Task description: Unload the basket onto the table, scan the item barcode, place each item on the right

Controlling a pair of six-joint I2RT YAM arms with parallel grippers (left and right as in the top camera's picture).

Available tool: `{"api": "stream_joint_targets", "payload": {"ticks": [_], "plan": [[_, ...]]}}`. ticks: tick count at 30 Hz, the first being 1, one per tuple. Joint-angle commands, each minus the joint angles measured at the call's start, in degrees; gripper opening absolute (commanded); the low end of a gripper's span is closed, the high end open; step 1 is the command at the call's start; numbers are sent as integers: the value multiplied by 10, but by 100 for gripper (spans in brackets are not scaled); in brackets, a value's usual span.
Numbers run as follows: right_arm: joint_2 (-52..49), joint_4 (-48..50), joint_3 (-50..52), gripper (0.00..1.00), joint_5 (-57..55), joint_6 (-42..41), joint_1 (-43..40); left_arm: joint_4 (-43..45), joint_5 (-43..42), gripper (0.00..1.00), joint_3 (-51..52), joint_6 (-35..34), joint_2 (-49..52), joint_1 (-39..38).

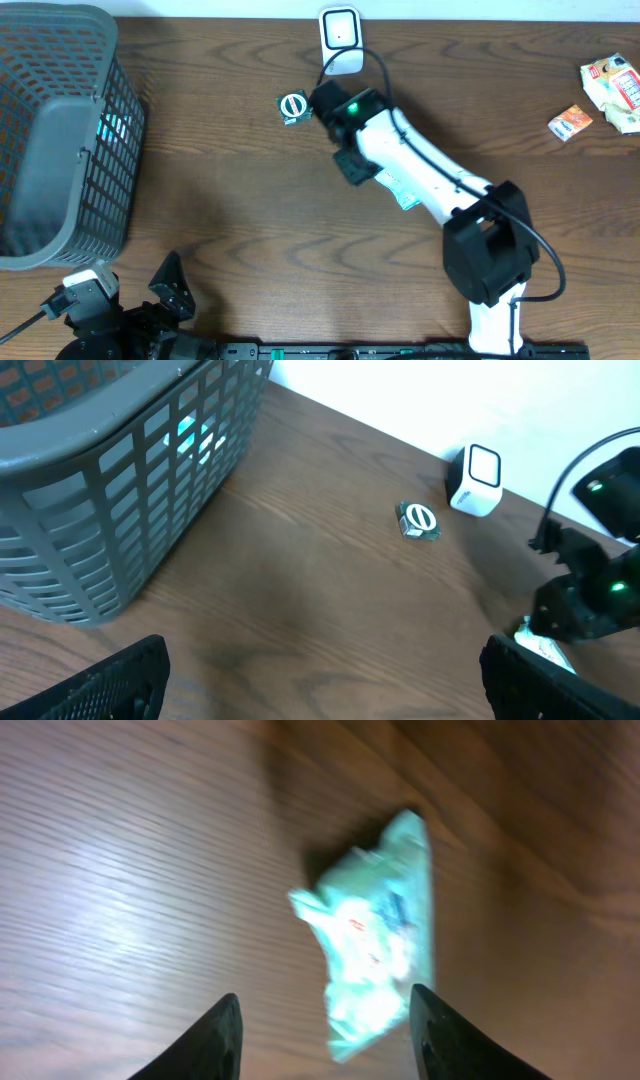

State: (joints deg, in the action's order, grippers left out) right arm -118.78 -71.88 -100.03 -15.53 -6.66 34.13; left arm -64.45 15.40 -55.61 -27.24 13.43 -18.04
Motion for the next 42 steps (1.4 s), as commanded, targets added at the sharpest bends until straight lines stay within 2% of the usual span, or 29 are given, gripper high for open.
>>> {"api": "stream_joint_targets", "payload": {"ticks": [1, 5, 10, 13, 18, 21, 23, 25, 30, 36, 42], "plan": [[0, -19, 5, 47, 21, 43, -48, 0, 10, 98, 3, -5, -1, 2], [0, -9, 52, 48, 88, 111, -97, 0, 10, 98, 3, -5, -1, 2], [0, 44, 111, 42, 113, 127, -141, 0, 10, 98, 3, -5, -1, 2], [0, 77, 138, 43, 157, 153, -150, 0, 10, 98, 3, -5, -1, 2], [-1, 127, 174, 48, 160, 153, -147, 0, 10, 98, 3, -5, -1, 2], [-1, 158, 196, 47, 162, 153, -143, 0, 10, 98, 3, -5, -1, 2], [-1, 168, 205, 33, 162, 152, -141, 0, 10, 98, 3, -5, -1, 2], [-1, 172, 204, 2, 162, 136, -141, 0, 10, 98, 3, -5, -1, 2], [0, 170, 164, 1, 192, 110, -139, 0, 10, 98, 3, -5, -1, 2], [0, 177, 33, 1, 207, 73, -131, 0, 10, 98, 3, -5, -1, 2], [-2, 241, -89, 1, 207, 38, -123, 0, 10, 97, 3, -5, -1, 2]]}}
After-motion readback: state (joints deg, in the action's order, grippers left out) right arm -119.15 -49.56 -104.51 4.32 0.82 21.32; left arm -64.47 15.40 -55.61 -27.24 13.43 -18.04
